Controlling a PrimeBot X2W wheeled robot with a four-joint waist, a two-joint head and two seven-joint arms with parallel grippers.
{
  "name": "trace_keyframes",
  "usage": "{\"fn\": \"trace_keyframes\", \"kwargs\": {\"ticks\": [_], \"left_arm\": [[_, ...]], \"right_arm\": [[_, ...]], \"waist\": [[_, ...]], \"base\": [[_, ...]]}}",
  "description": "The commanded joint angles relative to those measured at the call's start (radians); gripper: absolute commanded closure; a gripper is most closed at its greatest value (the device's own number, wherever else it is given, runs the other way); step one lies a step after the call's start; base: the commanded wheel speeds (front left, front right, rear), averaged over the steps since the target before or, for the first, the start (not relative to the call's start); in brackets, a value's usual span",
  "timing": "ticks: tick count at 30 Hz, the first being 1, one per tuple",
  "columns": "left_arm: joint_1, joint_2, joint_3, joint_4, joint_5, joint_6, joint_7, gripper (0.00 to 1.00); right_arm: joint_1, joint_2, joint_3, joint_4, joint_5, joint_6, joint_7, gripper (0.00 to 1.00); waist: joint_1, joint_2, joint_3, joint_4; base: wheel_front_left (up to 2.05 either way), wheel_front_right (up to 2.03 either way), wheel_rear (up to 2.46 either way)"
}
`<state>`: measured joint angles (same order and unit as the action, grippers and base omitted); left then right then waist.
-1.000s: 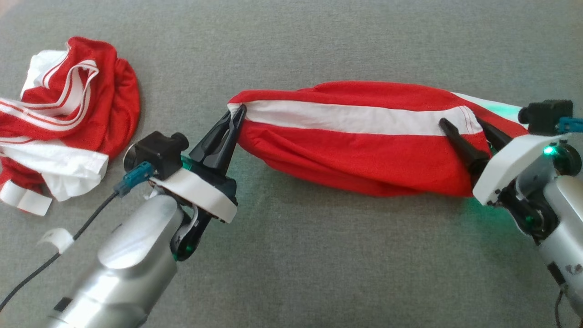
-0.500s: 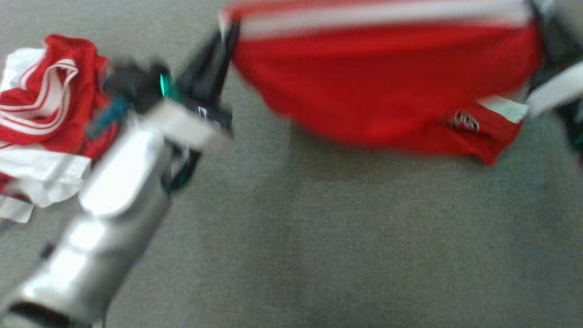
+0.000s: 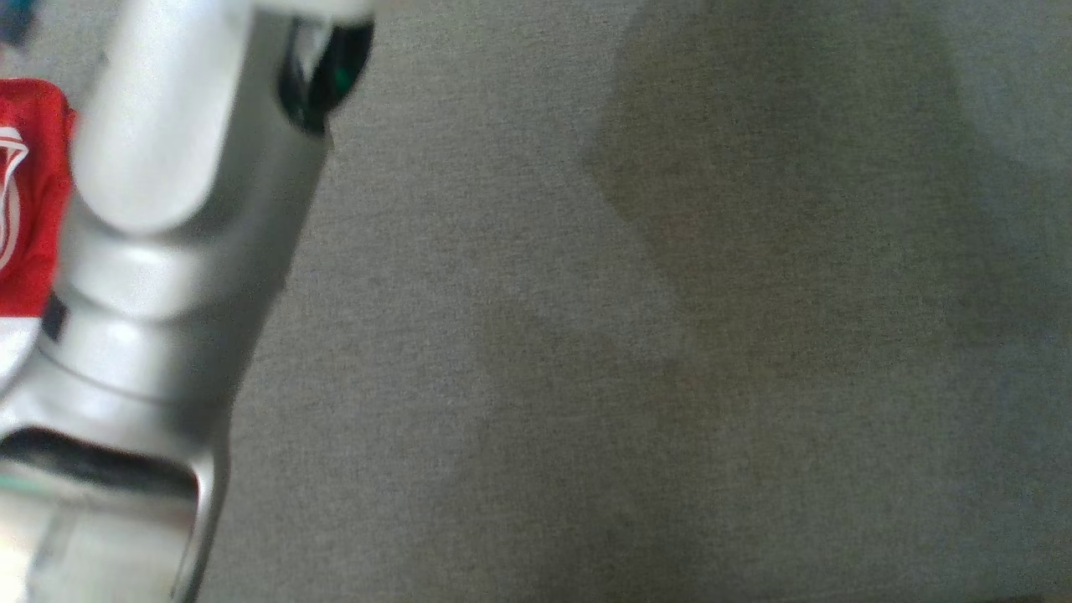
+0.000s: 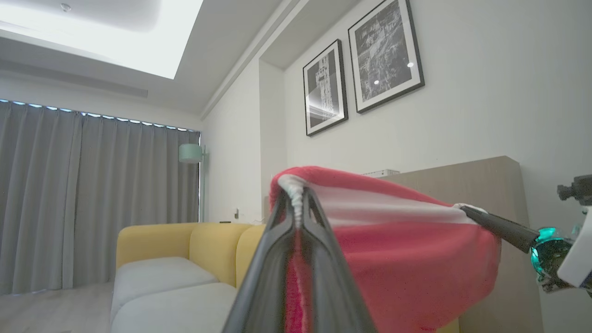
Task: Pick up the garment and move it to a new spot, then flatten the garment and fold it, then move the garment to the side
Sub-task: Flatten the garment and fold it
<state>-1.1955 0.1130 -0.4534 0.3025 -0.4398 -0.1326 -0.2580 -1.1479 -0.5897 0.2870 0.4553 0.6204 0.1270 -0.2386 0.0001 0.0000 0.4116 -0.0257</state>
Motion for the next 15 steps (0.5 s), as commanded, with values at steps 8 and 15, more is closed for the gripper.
{"fn": "trace_keyframes", "kwargs": {"ticks": [8, 15], "left_arm": [[0.359, 0.071, -0.059, -0.052, 0.035, 0.002, -0.004, 1.00], [0.677, 0.074, -0.058, -0.110, 0.102, 0.002, -0.004, 1.00]], "right_arm": [[0.437, -0.003, -0.014, -0.099, 0.033, 0.004, 0.006, 1.00], [0.764, 0.062, -0.099, -0.188, 0.024, 0.004, -0.010, 1.00]], "waist": [[-0.0001, 0.0000, 0.008, 0.025], [-0.0001, 0.0000, -0.047, 0.025]], "base": [[0.00, 0.00, 0.00], [0.00, 0.00, 0.00]]}}
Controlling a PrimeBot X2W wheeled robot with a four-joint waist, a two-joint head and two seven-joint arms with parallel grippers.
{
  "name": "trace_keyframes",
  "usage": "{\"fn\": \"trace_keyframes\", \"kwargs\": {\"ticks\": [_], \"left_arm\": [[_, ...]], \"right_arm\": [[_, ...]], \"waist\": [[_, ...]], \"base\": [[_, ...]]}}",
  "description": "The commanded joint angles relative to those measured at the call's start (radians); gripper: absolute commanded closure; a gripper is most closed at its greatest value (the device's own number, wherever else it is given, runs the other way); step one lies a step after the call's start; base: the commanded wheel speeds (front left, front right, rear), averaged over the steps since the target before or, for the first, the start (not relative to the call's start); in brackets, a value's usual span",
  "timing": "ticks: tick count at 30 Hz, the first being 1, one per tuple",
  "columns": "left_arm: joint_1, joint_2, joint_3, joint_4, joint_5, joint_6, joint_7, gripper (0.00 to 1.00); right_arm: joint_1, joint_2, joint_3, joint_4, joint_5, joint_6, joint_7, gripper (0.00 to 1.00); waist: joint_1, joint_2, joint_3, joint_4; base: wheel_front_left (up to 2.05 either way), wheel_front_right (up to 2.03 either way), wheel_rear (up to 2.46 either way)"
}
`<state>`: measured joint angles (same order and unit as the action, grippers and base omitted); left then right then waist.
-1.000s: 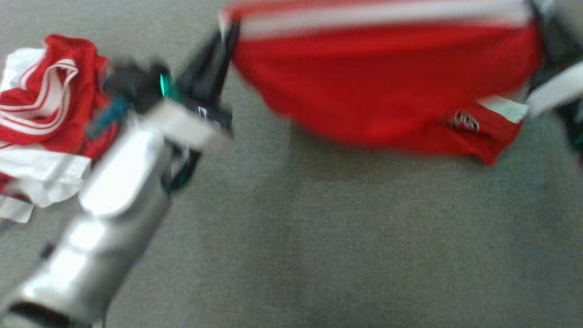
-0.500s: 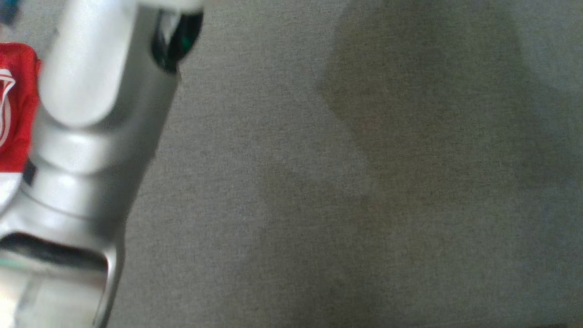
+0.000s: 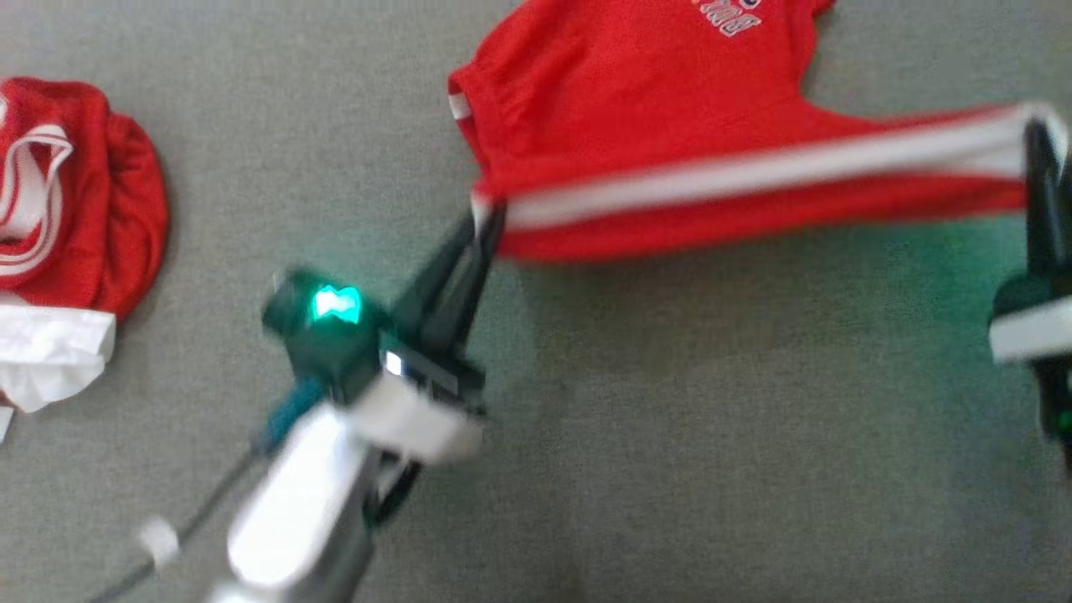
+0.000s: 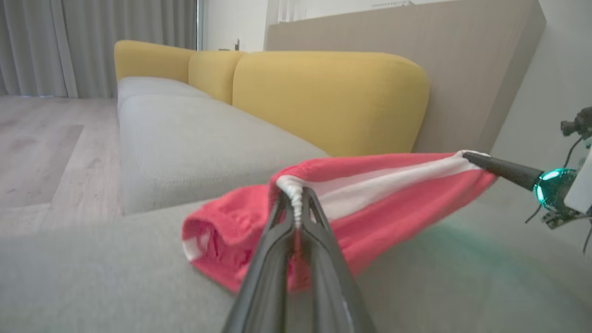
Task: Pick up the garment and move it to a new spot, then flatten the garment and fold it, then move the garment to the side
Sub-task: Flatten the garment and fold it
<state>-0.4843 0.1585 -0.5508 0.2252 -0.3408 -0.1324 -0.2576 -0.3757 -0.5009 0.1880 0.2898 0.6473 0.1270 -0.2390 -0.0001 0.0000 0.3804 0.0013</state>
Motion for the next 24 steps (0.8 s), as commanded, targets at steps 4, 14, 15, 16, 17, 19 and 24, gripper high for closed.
{"fn": "trace_keyframes", "kwargs": {"ticks": [4, 14, 15, 16, 17, 19, 24], "left_arm": [[0.154, 0.031, 0.064, -0.089, 0.050, 0.002, -0.004, 1.00], [0.439, 0.031, 0.106, -0.214, 0.106, 0.002, -0.004, 1.00], [0.443, 0.026, 0.109, -0.225, 0.106, 0.002, -0.004, 1.00], [0.440, 0.019, 0.110, -0.233, 0.104, 0.002, -0.004, 1.00], [0.431, 0.010, 0.108, -0.237, 0.099, 0.002, -0.004, 1.00], [0.396, -0.011, 0.099, -0.231, 0.091, 0.002, -0.004, 1.00], [0.253, -0.066, 0.068, -0.152, 0.049, 0.002, -0.004, 1.00]], "right_arm": [[0.178, 0.005, -0.066, -0.118, -0.028, 0.004, -0.014, 1.00], [0.563, 0.062, -0.278, -0.430, -0.095, 0.004, 0.067, 1.00], [0.573, 0.070, -0.297, -0.456, -0.110, 0.004, 0.079, 1.00], [0.575, 0.077, -0.312, -0.476, -0.123, 0.004, 0.092, 1.00], [0.569, 0.081, -0.320, -0.491, -0.138, 0.004, 0.107, 1.00], [0.534, 0.089, -0.321, -0.500, -0.159, 0.004, 0.139, 1.00], [0.371, 0.066, -0.293, -0.434, -0.214, 0.004, 0.208, 1.00]], "waist": [[0.0001, 0.0000, -0.073, -0.010], [0.0001, 0.0000, -0.136, 0.023], [0.0001, 0.0000, -0.133, 0.027], [0.0001, 0.0000, -0.130, 0.033], [0.0001, 0.0000, -0.124, 0.039], [0.0001, 0.0000, -0.112, 0.050], [0.0001, 0.0000, -0.065, 0.087]], "base": [[0.00, 0.00, 0.00], [0.00, 0.00, 0.00], [0.00, 0.00, 0.00], [0.00, 0.00, 0.00], [0.00, 0.00, 0.00], [0.00, 0.00, 0.00], [0.00, 0.00, 0.00]]}}
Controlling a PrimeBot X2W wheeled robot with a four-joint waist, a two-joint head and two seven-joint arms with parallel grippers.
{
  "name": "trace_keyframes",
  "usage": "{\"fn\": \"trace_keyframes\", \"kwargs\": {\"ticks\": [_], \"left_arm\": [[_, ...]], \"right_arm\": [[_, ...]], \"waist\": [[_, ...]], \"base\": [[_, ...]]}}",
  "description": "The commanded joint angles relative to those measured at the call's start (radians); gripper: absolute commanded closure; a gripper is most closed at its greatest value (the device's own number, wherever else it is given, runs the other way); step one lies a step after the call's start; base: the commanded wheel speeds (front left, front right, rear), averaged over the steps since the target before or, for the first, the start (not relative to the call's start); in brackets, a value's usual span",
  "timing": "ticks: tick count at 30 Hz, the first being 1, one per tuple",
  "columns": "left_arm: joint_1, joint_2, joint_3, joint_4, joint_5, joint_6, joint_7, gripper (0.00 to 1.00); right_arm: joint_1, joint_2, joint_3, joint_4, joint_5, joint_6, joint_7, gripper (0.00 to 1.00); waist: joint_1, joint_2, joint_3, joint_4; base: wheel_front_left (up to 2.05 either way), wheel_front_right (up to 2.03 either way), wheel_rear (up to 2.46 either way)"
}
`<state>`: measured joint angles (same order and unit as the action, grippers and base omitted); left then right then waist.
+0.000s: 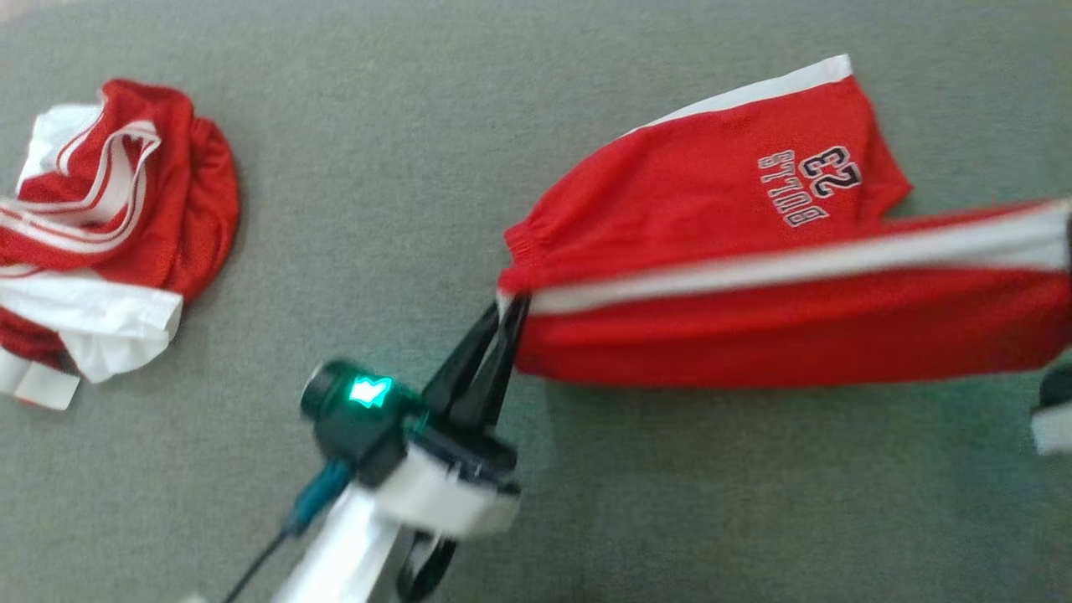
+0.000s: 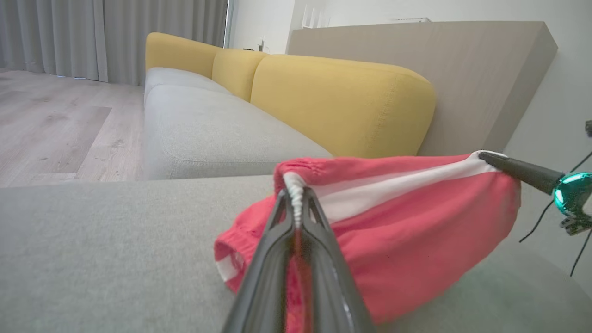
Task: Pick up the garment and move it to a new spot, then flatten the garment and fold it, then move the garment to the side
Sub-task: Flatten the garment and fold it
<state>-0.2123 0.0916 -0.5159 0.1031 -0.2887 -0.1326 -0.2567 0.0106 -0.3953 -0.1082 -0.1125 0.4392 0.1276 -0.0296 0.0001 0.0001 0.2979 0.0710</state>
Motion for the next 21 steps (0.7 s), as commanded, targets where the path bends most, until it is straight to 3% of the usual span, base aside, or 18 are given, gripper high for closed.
{"fn": "trace_keyframes", "kwargs": {"ticks": [1, 11, 14, 17, 21], "left_arm": [[-0.051, -0.007, 0.025, -0.002, -0.015, 0.002, -0.005, 1.00], [-0.335, -0.038, -0.056, 0.262, -0.139, 0.002, 0.000, 1.00], [-0.409, -0.041, -0.067, 0.320, -0.161, 0.021, -0.003, 1.00], [-0.452, -0.041, -0.098, 0.353, -0.192, 0.037, -0.004, 0.79], [-0.494, -0.041, -0.135, 0.381, -0.226, 0.037, -0.004, 0.69]], "right_arm": [[-0.052, -0.050, 0.015, -0.013, -0.022, 0.003, 0.009, 1.00], [-0.410, -0.157, 0.182, 0.239, -0.057, 0.003, 0.067, 1.00], [-0.524, -0.183, 0.257, 0.359, -0.066, 0.003, 0.043, 1.00], [-0.597, -0.185, 0.309, 0.443, -0.064, 0.003, 0.026, 1.00], [-0.662, -0.185, 0.359, 0.516, -0.059, 0.003, 0.015, 1.00]], "waist": [[-0.0001, -0.0001, 0.027, 0.025], [-0.0001, -0.0001, 0.104, 0.082], [-0.0001, -0.0001, 0.131, 0.098], [-0.0001, -0.0001, 0.151, 0.107], [-0.0001, -0.0001, 0.174, 0.113]], "base": [[0.00, 0.00, 0.00], [0.00, 0.00, 0.00], [0.00, 0.00, 0.00], [0.00, 0.00, 0.00], [0.00, 0.00, 0.00]]}}
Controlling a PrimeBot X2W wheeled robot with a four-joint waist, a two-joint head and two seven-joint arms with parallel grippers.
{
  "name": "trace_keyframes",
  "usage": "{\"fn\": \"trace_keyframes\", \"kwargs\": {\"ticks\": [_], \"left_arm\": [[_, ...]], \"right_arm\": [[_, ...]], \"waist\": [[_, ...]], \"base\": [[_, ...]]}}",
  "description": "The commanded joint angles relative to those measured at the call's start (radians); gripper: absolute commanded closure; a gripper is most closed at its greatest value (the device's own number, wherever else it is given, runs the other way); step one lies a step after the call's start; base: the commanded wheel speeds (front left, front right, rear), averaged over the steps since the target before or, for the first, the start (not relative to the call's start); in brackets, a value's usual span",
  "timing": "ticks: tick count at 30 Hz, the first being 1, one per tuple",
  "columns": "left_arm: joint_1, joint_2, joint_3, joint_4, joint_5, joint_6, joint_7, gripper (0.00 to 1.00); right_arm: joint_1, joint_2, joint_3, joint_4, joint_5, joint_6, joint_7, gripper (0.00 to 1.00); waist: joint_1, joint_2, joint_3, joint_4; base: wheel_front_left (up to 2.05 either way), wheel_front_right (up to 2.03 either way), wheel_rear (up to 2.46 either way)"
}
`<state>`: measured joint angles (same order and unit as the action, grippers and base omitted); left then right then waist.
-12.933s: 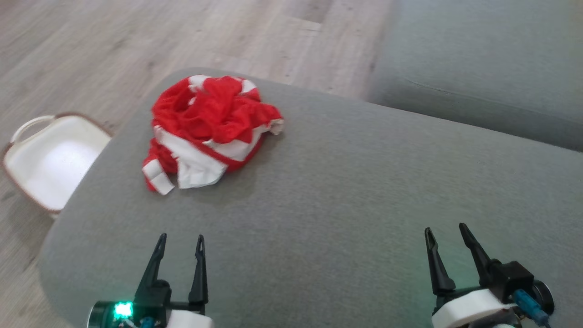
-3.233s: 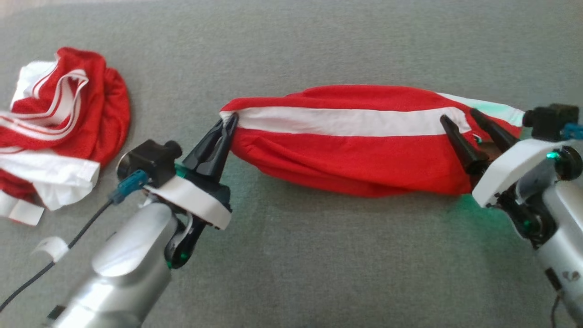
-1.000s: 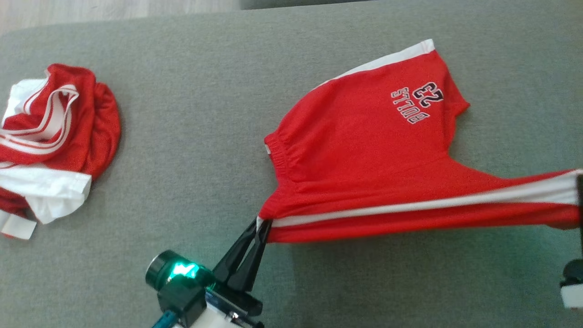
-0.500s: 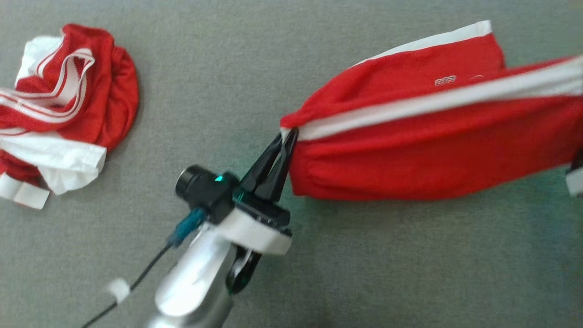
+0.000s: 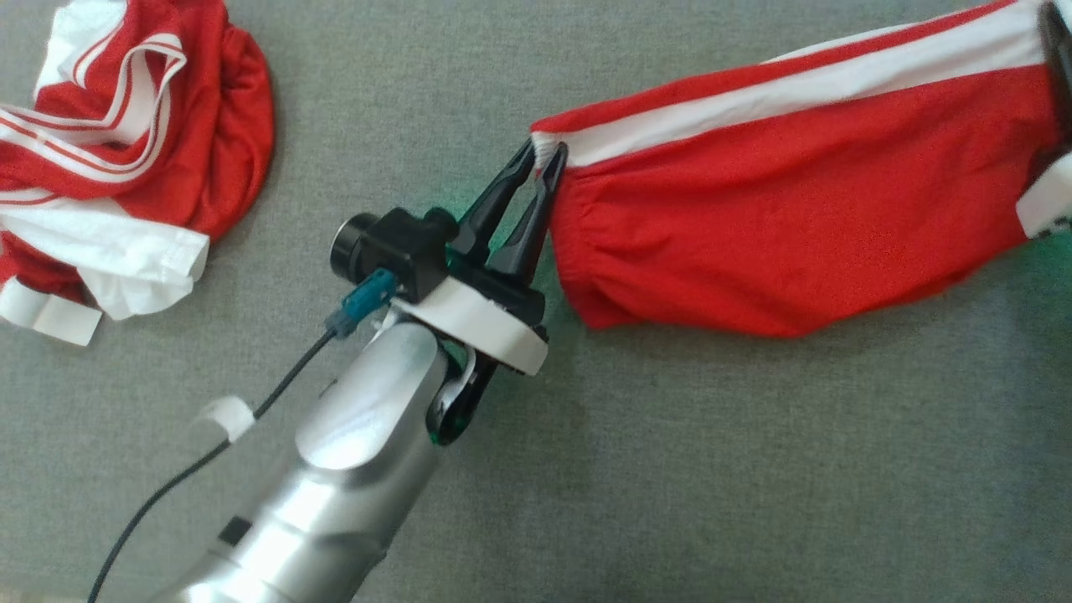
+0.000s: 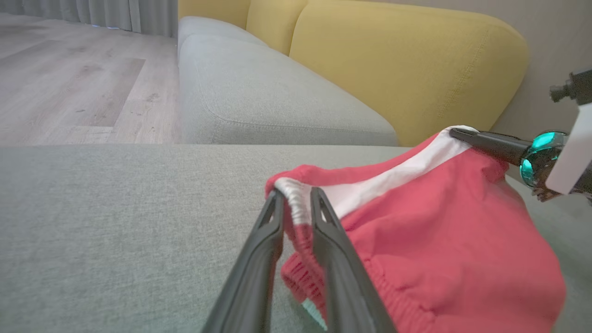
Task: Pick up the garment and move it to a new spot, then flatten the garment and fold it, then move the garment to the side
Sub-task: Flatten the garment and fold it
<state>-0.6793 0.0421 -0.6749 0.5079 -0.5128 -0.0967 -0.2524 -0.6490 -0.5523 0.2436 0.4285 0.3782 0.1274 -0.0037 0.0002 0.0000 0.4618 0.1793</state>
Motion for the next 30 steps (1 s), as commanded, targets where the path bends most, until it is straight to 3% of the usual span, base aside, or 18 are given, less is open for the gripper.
{"fn": "trace_keyframes", "kwargs": {"ticks": [1, 4, 5, 6, 7, 9, 14, 20, 25, 30], "left_arm": [[-0.041, 0.008, 0.015, -0.014, -0.008, 0.004, -0.009, 0.69], [-0.073, 0.008, 0.001, 0.000, -0.029, 0.012, -0.009, 0.69], [-0.080, 0.008, -0.001, 0.003, -0.033, 0.016, -0.009, 0.65], [-0.084, 0.008, -0.004, 0.007, -0.037, 0.018, -0.009, 0.61], [-0.085, 0.008, -0.007, 0.010, -0.042, 0.020, -0.009, 0.53], [-0.080, 0.008, -0.009, 0.012, -0.049, 0.026, -0.009, 0.00], [-0.023, 0.008, 0.042, -0.048, 0.000, 0.085, -0.009, 0.00], [0.147, 0.008, 0.157, -0.227, 0.186, 0.197, -0.009, 0.00], [0.307, 0.008, 0.215, -0.401, 0.283, 0.263, -0.009, 0.00], [0.409, 0.008, 0.215, -0.515, 0.328, 0.305, -0.009, 0.00]], "right_arm": [[-0.022, -0.028, 0.022, -0.001, 0.003, 0.003, -0.015, 1.00], [-0.070, -0.021, 0.060, 0.067, 0.009, 0.003, -0.039, 1.00], [-0.082, -0.017, 0.071, 0.088, 0.014, 0.003, -0.049, 0.69], [-0.091, -0.014, 0.081, 0.107, 0.020, 0.003, -0.060, 0.18], [-0.098, -0.011, 0.087, 0.124, 0.025, 0.003, -0.073, 0.00], [-0.102, -0.004, 0.094, 0.148, 0.040, 0.003, -0.107, 0.00], [-0.037, 0.011, 0.089, 0.152, 0.110, 0.003, -0.168, 0.00], [0.109, 0.028, 0.055, 0.128, 0.165, 0.003, -0.151, 0.00], [0.158, 0.052, -0.040, 0.179, 0.144, 0.003, -0.131, 0.00], [0.147, 0.057, -0.117, 0.275, 0.115, 0.003, -0.099, 0.00]], "waist": [[-0.0002, 0.0000, 0.017, 0.006], [-0.0002, 0.0000, 0.030, 0.007], [-0.0002, 0.0000, 0.032, 0.006], [-0.0002, 0.0000, 0.032, 0.006], [-0.0002, 0.0000, 0.031, 0.005], [-0.0002, 0.0000, 0.021, 0.003], [-0.0002, 0.0000, -0.028, -0.005], [-0.0002, 0.0000, -0.090, -0.006], [-0.0002, 0.0000, -0.119, 0.034], [-0.0002, 0.0000, -0.134, 0.093]], "base": [[0.00, 0.00, 0.00], [0.00, 0.00, 0.00], [0.00, 0.00, 0.00], [0.00, 0.00, 0.00], [0.00, 0.00, 0.00], [0.00, 0.00, 0.00], [0.00, 0.00, 0.00], [0.00, 0.00, 0.00], [0.00, 0.00, 0.00], [0.00, 0.00, 0.00]]}}
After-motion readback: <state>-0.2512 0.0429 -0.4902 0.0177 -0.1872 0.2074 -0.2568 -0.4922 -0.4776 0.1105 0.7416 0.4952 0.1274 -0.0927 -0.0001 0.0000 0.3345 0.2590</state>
